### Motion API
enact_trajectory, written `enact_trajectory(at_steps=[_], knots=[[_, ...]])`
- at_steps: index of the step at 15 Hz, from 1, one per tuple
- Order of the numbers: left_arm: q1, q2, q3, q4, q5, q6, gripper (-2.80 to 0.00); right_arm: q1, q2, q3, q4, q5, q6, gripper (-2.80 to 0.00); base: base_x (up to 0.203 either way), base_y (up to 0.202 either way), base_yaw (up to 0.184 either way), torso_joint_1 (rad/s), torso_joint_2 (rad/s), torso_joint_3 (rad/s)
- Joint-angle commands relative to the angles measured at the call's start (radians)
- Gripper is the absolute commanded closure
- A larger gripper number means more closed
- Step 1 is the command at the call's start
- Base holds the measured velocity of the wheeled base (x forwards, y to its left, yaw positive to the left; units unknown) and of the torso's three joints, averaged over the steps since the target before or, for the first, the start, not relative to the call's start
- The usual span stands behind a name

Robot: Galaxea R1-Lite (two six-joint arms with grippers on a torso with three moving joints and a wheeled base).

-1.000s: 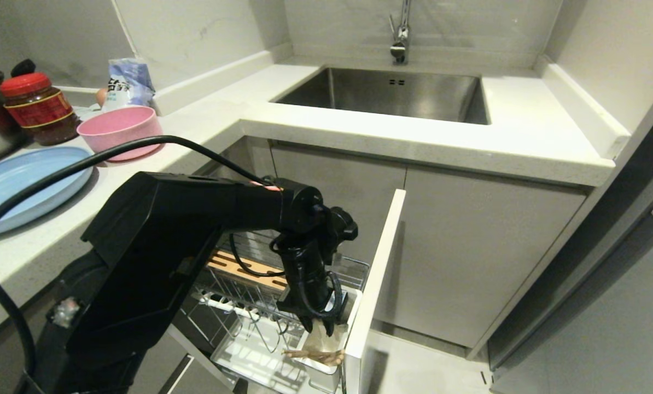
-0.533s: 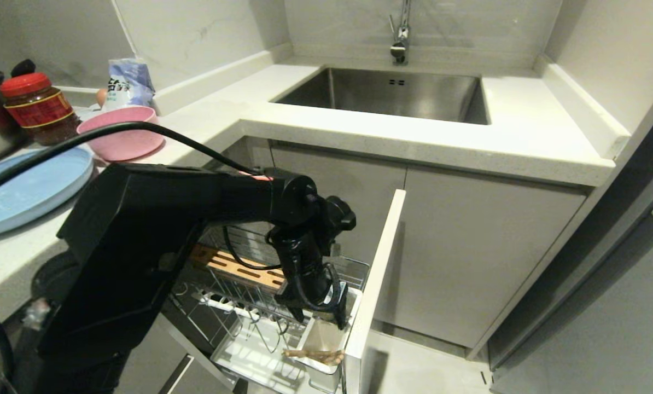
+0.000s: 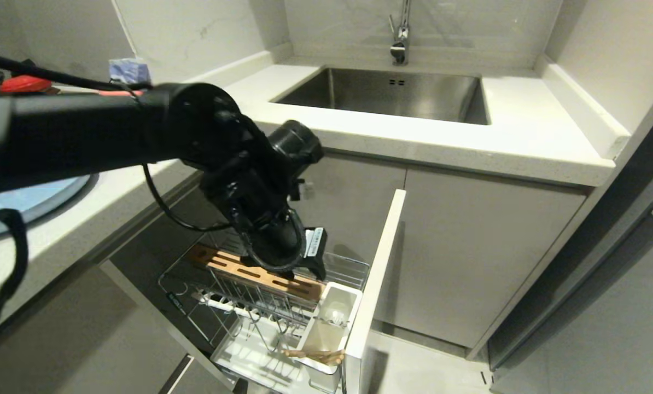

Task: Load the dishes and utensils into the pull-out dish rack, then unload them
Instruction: Pick up the bowl and place it in the cupboard

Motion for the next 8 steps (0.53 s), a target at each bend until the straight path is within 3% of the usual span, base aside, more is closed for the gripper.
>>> enact_trajectory(at_steps=[1, 3, 6, 8], knots=[[-0.006, -0.164, 0.001, 0.003, 0.034, -0.028, 0.0, 0.0, -0.001, 0.026, -0.001, 0.0, 0.0, 0.0, 0.0, 0.0, 0.0, 0.0, 0.0, 0.0], [-0.014, -0.244, -0.003, -0.022, 0.103, -0.066, 0.0, 0.0, -0.001, 0.026, -0.001, 0.0, 0.0, 0.0, 0.0, 0.0, 0.0, 0.0, 0.0, 0.0], [-0.014, -0.325, -0.006, -0.201, 0.365, -0.07, 0.0, 0.0, -0.001, 0.026, -0.001, 0.0, 0.0, 0.0, 0.0, 0.0, 0.0, 0.0, 0.0, 0.0], [-0.007, -0.352, -0.007, -0.323, 0.515, -0.022, 0.0, 0.0, -0.001, 0.026, -0.001, 0.0, 0.0, 0.0, 0.0, 0.0, 0.0, 0.0, 0.0, 0.0]])
